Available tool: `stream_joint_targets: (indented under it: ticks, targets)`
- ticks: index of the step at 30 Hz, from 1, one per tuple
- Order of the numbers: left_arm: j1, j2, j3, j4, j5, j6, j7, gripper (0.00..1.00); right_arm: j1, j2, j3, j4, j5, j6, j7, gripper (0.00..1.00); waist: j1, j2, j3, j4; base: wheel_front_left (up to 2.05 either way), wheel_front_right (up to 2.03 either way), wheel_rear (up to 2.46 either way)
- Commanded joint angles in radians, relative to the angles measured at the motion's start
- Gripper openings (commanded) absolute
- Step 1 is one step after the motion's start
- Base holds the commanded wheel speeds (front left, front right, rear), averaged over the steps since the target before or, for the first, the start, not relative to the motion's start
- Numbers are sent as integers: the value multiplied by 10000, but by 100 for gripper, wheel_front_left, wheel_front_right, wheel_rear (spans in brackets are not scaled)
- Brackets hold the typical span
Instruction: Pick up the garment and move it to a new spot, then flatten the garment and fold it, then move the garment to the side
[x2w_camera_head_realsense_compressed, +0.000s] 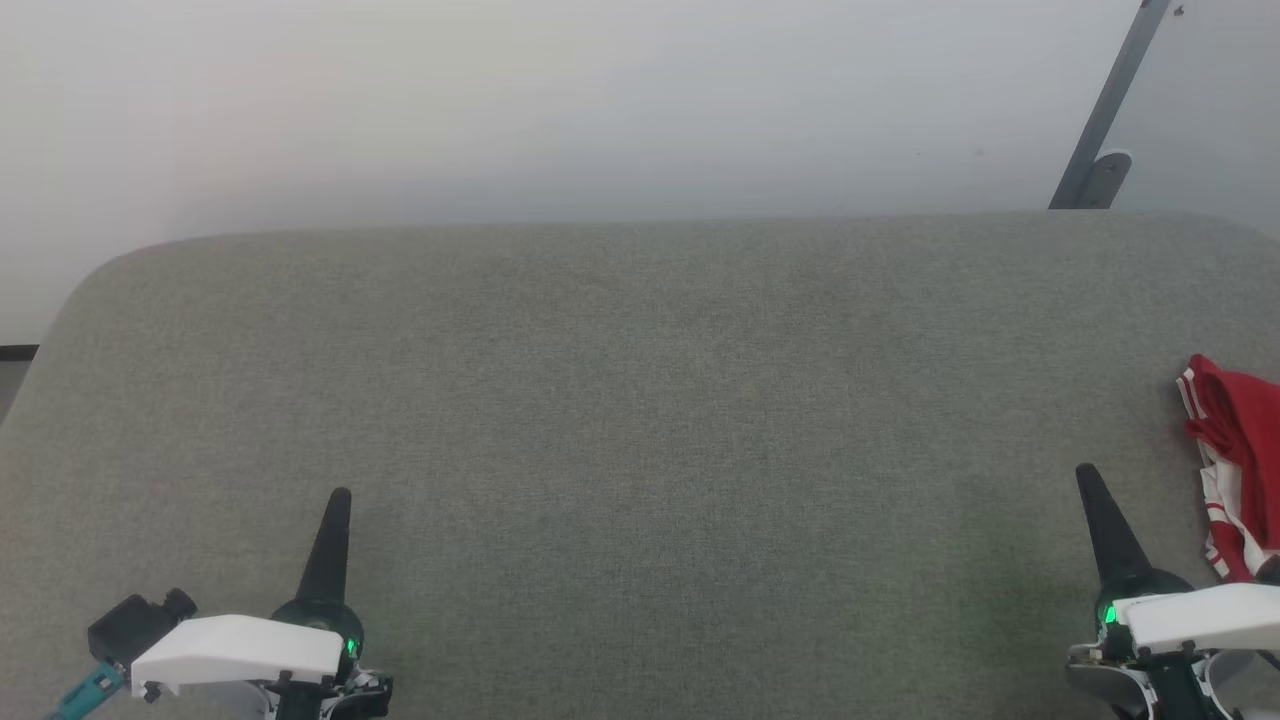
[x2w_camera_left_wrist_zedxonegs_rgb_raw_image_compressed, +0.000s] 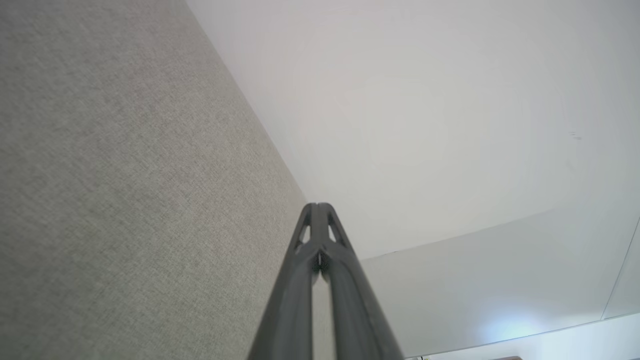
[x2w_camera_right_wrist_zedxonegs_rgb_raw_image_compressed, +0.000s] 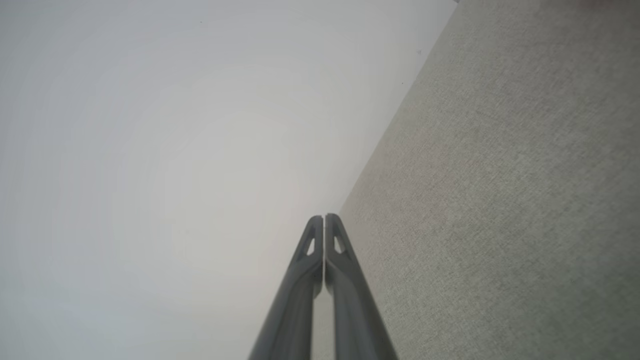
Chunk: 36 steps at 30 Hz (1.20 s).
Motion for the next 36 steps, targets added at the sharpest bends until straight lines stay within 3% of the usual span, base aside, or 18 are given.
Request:
stream_joint_targets:
  ticks: [1, 36]
  targets:
    - [-192, 20, -9, -27, -318, -33, 89, 0, -214, 4, -23, -34, 203, 3, 103, 0, 0, -1, -2, -5, 0, 0, 0]
    - [-606, 19, -25, 235, -3211, -46, 792, 0, -658, 625, -160, 381, 2243, 4, 807, 0, 0, -1, -52, -136, 0, 0, 0]
